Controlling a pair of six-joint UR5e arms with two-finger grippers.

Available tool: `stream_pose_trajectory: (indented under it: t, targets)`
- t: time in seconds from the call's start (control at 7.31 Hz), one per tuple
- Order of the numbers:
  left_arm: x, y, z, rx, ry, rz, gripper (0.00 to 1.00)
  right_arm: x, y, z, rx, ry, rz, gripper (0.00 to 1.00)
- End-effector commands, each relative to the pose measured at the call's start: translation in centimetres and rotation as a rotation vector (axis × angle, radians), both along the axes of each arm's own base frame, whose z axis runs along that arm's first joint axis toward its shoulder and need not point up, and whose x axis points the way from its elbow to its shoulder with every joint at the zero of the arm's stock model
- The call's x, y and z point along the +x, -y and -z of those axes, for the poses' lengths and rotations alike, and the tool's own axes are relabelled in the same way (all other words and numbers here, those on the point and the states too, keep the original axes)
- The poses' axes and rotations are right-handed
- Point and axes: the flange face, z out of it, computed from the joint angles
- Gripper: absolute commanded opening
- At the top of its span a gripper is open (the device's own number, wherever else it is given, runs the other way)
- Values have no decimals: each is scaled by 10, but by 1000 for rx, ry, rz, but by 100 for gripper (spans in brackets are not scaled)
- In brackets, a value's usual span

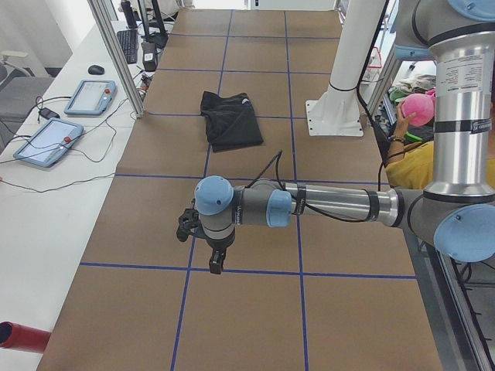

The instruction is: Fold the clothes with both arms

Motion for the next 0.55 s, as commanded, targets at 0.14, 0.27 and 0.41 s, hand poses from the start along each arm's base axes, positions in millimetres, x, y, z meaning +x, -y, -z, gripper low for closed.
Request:
stream_pose_trajectory:
  t: [0.14, 0.27, 0.41]
  targets:
    - [0, -5, -5, -6, 6, -3, 100, -27, 16, 67, 34, -8, 32, 100]
    - [0, -5, -5, -6, 6, -3, 100, -42, 20, 88, 12, -5, 8, 100]
    - [0, -5, -5, -3, 6, -5, 100, -47, 18, 88, 2, 1, 1, 100]
